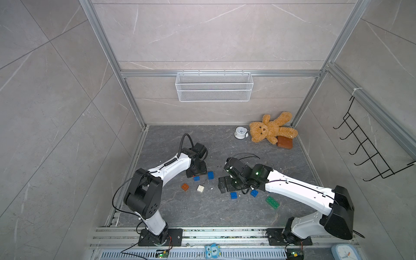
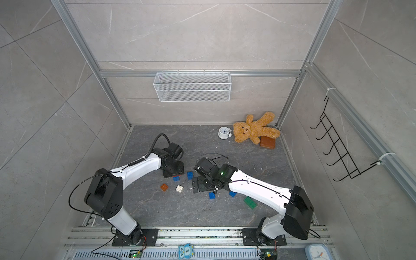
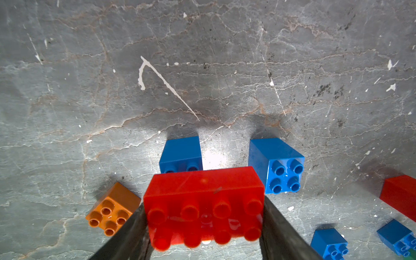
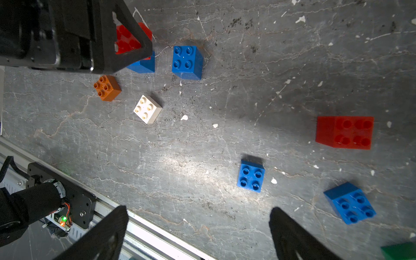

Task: Assemble the letter h with lego
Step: Assemble the lego brick with the lego brick.

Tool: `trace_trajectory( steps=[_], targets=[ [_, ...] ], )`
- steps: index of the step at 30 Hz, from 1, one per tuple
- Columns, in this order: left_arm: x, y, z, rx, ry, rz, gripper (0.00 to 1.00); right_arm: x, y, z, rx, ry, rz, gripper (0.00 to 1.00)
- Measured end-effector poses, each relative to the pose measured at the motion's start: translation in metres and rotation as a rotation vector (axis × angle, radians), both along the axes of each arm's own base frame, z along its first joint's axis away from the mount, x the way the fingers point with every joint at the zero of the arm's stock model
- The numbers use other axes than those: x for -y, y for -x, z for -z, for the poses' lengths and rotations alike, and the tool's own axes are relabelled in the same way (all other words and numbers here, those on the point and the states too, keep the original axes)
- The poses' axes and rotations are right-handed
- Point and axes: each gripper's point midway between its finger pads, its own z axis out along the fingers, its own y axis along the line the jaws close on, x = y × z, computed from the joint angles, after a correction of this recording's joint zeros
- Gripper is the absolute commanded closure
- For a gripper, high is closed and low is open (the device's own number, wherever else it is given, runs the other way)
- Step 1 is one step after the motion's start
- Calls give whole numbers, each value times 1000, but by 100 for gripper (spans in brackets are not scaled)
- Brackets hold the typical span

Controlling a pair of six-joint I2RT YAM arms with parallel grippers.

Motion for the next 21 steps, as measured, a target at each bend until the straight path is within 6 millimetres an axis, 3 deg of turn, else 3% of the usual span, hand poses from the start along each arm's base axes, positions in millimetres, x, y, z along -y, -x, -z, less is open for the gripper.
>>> trace_trajectory(
  steps=[21],
  targets=[
    [3, -3, 11, -15, 10, 4, 100, -2, -1, 5, -7, 6, 0, 0]
  ],
)
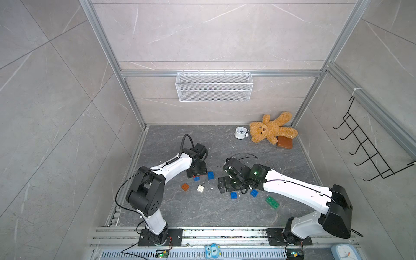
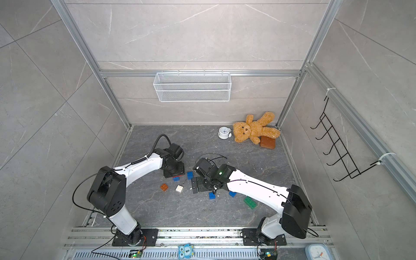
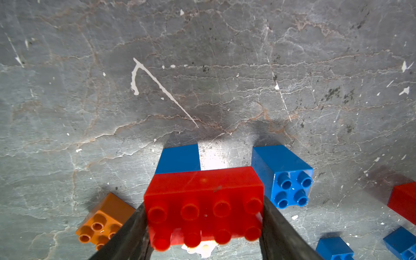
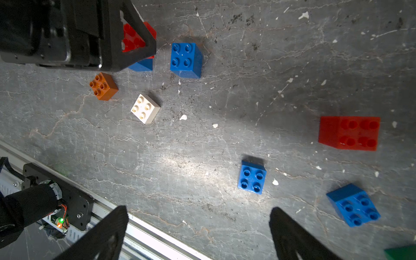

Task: Assemble the letter h with lego
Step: Assemble the lego brick with the lego brick.

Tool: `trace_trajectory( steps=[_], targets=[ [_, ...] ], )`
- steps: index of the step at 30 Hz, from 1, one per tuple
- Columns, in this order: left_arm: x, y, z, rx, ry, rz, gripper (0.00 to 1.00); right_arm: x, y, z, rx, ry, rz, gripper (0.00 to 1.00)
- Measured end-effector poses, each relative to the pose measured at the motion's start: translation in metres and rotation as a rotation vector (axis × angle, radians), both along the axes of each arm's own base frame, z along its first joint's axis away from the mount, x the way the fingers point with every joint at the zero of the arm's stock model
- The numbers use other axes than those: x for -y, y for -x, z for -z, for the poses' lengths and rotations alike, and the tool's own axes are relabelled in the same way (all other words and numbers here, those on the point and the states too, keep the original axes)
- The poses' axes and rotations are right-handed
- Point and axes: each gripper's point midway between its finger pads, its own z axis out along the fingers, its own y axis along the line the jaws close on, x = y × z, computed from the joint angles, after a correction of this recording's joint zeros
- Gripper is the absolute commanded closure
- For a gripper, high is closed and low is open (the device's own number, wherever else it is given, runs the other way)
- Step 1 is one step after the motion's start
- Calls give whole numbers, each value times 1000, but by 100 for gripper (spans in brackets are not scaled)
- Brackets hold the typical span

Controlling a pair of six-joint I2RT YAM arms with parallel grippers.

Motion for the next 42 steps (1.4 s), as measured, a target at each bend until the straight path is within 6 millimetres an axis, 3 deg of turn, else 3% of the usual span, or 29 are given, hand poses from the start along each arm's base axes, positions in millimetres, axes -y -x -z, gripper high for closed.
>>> trace_trajectory(
  steps=[24, 42],
  targets=[
    [-2, 1, -7, 10, 6, -22, 100, -2, -1, 4, -7, 2, 1, 0],
    [-2, 3, 0, 3, 5, -23, 100, -3, -1, 3, -8, -3, -1, 0]
  ],
)
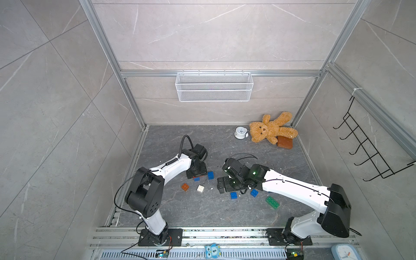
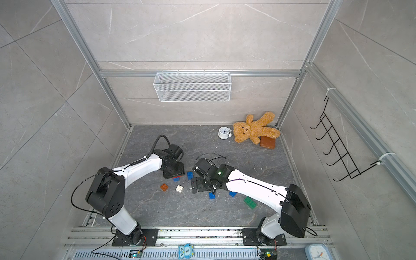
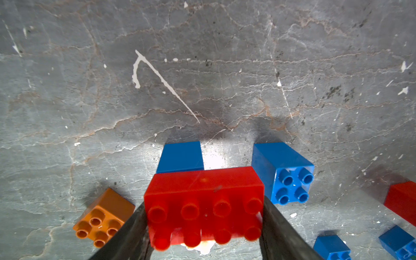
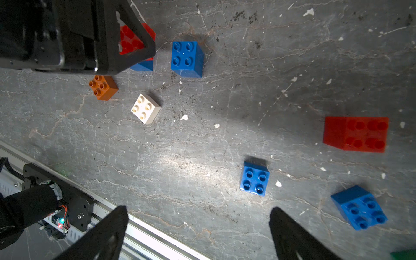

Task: Assemble the letter h with lego
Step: Assemble the lego brick with the lego brick.

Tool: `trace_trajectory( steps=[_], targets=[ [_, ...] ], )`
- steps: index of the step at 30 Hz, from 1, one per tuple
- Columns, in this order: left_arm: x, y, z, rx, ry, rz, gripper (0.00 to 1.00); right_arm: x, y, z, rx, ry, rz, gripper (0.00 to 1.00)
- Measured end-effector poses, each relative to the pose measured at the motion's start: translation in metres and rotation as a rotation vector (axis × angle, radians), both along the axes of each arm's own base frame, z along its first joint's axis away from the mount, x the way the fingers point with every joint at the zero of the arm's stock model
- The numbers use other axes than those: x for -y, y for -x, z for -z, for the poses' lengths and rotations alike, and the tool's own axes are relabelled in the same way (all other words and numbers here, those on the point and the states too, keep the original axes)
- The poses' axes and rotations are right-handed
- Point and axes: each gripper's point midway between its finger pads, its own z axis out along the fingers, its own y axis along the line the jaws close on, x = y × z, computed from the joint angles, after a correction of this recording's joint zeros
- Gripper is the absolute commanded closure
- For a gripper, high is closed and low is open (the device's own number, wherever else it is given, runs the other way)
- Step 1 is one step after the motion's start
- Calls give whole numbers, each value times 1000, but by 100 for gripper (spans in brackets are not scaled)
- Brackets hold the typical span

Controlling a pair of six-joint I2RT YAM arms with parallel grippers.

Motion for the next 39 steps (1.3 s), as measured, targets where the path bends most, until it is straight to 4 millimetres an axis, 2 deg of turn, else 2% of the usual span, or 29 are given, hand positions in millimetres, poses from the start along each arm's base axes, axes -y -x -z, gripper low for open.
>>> trace_trajectory(
  steps=[39],
  targets=[
    [1, 4, 12, -16, -21, 54, 100, 3, 4, 15, -20, 6, 10, 0]
  ],
)
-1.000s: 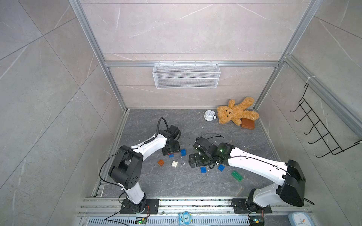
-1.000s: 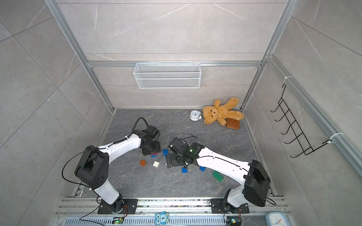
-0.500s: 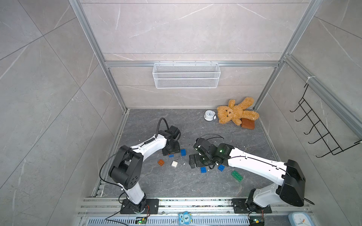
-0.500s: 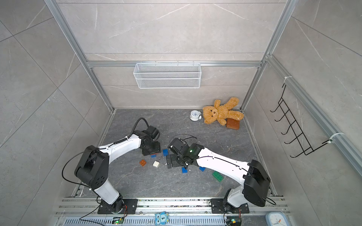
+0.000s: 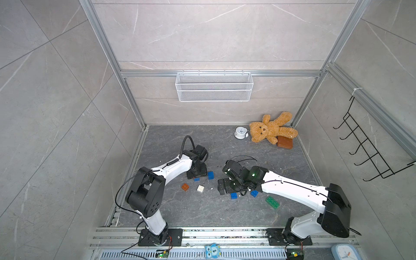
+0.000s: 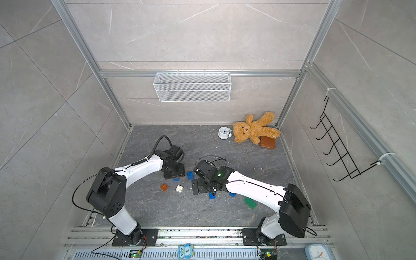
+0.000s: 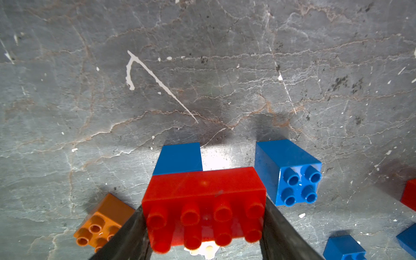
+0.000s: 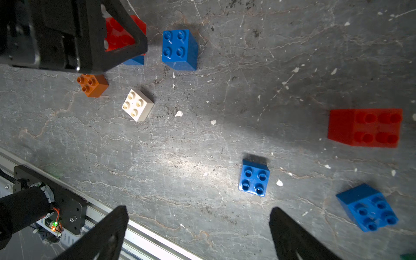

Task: Assemble the letter h with lego
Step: Assemble the lego brick with the lego brick.

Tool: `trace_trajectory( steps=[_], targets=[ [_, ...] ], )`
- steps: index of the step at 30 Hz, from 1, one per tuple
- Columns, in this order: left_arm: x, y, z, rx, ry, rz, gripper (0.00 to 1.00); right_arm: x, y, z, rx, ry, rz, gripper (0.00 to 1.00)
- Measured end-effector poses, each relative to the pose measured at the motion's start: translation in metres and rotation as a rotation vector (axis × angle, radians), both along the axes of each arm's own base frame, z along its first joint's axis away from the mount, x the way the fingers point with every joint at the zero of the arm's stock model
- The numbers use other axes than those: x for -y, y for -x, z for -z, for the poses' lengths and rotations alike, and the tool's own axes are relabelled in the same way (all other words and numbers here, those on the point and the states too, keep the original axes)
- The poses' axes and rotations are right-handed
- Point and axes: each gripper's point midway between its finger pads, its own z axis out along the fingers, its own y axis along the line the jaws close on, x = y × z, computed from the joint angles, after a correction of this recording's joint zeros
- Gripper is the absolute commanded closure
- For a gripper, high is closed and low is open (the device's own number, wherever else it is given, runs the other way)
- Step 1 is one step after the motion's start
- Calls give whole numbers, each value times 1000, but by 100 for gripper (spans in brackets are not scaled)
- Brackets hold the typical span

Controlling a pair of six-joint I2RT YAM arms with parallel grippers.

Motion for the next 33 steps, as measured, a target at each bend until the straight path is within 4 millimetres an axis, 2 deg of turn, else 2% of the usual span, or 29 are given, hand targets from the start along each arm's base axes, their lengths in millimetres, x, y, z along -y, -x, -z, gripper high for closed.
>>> trace_trajectory(
  steps=[12, 33],
  targets=[
    [0, 2, 6, -15, -8, 31, 100, 0, 1, 0, -4, -2, -2, 0],
    [-2, -2, -7, -65, -35, 27, 100, 4, 3, 0, -10, 16, 0, 0]
  ],
)
